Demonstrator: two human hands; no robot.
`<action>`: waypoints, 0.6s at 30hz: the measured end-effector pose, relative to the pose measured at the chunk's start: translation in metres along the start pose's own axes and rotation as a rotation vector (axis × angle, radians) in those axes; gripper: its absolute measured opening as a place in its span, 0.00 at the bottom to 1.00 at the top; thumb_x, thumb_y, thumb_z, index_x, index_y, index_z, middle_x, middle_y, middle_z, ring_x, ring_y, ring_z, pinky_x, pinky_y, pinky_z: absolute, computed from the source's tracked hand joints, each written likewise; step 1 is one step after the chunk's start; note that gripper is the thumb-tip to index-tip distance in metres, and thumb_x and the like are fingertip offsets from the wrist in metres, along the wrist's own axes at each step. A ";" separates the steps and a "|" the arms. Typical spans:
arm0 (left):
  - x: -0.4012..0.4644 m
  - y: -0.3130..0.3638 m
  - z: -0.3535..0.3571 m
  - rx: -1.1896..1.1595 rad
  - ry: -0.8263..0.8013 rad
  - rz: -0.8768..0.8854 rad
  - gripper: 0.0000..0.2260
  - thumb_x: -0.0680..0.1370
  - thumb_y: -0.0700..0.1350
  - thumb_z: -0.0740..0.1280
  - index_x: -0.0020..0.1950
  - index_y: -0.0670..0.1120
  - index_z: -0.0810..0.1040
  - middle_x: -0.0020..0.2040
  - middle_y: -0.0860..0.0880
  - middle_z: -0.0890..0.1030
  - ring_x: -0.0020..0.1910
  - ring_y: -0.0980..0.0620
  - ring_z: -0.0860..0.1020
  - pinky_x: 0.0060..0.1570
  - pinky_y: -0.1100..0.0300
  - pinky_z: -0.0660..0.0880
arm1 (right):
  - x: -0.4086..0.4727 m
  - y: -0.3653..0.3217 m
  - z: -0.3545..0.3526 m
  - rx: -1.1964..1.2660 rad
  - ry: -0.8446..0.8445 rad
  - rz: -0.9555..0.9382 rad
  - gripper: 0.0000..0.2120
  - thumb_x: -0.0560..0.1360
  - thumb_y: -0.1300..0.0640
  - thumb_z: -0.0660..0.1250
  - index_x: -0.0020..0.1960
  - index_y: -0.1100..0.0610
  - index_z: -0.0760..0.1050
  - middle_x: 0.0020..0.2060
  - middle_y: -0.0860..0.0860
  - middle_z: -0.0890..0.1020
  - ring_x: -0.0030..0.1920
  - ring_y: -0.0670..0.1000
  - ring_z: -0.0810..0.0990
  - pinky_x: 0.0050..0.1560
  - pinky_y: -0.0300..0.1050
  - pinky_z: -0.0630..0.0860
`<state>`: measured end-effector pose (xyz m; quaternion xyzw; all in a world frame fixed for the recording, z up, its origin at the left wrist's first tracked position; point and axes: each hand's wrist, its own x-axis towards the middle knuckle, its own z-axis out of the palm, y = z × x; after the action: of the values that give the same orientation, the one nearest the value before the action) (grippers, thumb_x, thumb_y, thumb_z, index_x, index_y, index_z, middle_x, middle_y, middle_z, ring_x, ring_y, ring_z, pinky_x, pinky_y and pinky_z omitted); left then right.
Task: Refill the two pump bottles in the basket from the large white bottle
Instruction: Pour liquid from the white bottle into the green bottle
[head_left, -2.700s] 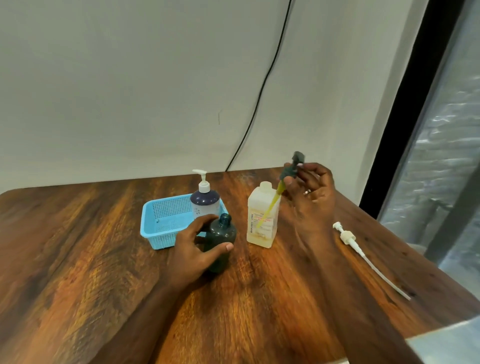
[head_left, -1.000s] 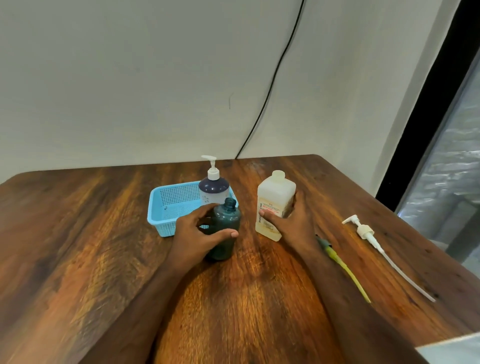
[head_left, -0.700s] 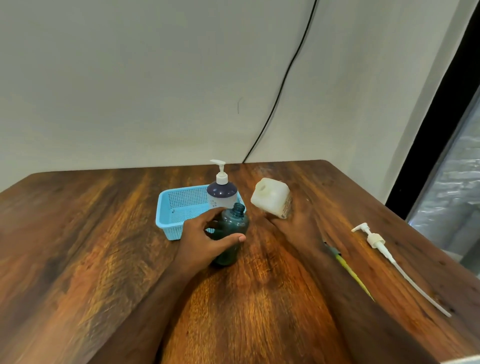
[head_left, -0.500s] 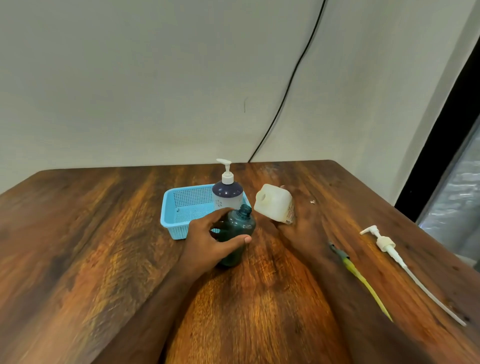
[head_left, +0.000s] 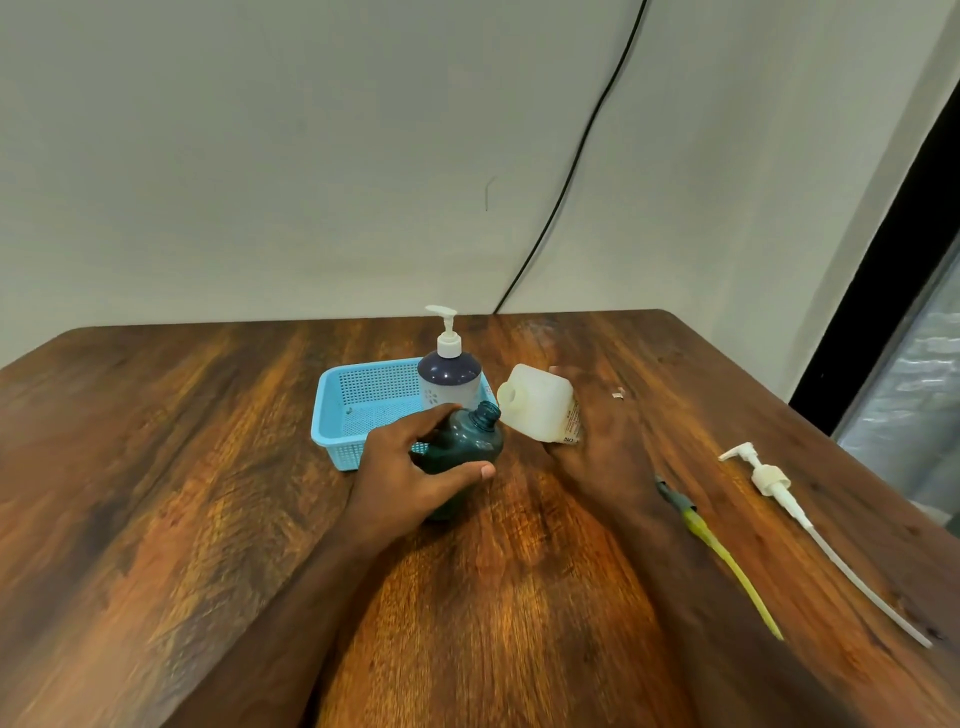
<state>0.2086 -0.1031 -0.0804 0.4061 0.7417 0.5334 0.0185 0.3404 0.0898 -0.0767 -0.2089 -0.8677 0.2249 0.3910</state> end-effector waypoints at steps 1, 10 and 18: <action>0.000 0.000 0.000 0.003 -0.002 0.003 0.27 0.66 0.58 0.80 0.62 0.66 0.75 0.54 0.70 0.77 0.55 0.76 0.73 0.48 0.77 0.72 | 0.000 -0.001 0.000 -0.006 0.002 -0.016 0.31 0.70 0.45 0.74 0.70 0.41 0.65 0.65 0.47 0.75 0.63 0.48 0.72 0.62 0.61 0.75; 0.001 -0.001 -0.002 0.002 -0.007 0.008 0.27 0.66 0.58 0.80 0.63 0.64 0.76 0.54 0.68 0.79 0.56 0.74 0.74 0.51 0.70 0.73 | 0.003 -0.002 -0.001 -0.051 0.026 -0.075 0.31 0.70 0.46 0.76 0.69 0.42 0.66 0.64 0.45 0.76 0.62 0.41 0.68 0.64 0.66 0.72; 0.003 -0.005 -0.001 -0.007 -0.023 -0.017 0.32 0.64 0.62 0.79 0.66 0.59 0.78 0.58 0.63 0.80 0.58 0.66 0.76 0.57 0.60 0.77 | 0.004 -0.001 0.002 -0.068 0.019 -0.064 0.31 0.71 0.43 0.75 0.69 0.41 0.65 0.66 0.44 0.76 0.65 0.49 0.73 0.75 0.62 0.59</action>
<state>0.2034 -0.1024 -0.0828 0.4057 0.7431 0.5312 0.0330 0.3366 0.0912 -0.0749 -0.1965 -0.8773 0.1804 0.3990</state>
